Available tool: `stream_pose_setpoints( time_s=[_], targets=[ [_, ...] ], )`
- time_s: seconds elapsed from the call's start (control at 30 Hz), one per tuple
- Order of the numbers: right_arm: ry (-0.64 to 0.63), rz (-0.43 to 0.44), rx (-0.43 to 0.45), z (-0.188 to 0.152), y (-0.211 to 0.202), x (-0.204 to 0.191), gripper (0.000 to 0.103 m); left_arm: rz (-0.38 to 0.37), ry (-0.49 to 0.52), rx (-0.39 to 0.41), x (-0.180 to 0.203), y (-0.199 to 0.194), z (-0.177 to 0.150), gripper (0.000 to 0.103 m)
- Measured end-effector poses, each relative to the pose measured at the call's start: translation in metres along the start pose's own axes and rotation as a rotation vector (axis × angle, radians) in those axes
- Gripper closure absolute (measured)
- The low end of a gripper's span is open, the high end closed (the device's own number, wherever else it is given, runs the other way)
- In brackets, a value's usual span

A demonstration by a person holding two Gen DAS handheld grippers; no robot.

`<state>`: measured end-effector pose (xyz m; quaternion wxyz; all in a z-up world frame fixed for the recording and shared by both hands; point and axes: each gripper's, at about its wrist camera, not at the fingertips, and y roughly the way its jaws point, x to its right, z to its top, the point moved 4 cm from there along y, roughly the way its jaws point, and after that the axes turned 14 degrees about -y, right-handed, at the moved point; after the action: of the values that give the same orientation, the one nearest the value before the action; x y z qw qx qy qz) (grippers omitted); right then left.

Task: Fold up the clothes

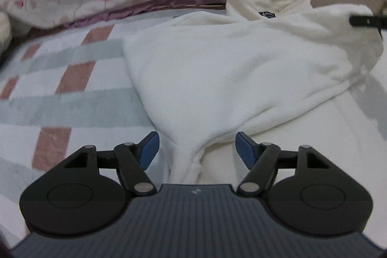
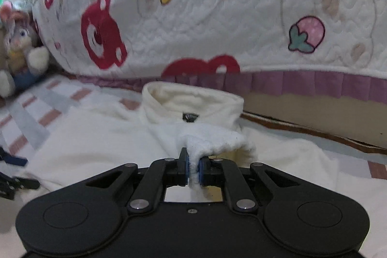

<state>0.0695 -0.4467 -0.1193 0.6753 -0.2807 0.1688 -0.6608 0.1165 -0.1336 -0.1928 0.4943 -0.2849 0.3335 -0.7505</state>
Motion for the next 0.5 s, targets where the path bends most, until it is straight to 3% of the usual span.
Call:
stream_pose_setpoints(
  time_s=[0.2, 0.3, 0.43, 0.5],
  targets=[
    [0.064, 0.001, 0.039, 0.019, -0.001, 0.014, 0.092, 0.039, -0.061, -0.024, -0.02, 0.009, -0.001, 0.034],
    [0.103, 0.009, 0.012, 0.016, -0.004, 0.025, 0.091, 0.085, -0.092, -0.029, -0.03, 0.009, -0.003, 0.033],
    [0.054, -0.009, -0.151, 0.011, 0.014, 0.03, 0.088, 0.152, -0.077, -0.026, -0.041, 0.006, -0.003, 0.035],
    [0.056, 0.004, -0.258, 0.001, 0.027, 0.034, 0.079, 0.147, -0.096, -0.048, -0.044, 0.006, -0.003, 0.035]
  ],
)
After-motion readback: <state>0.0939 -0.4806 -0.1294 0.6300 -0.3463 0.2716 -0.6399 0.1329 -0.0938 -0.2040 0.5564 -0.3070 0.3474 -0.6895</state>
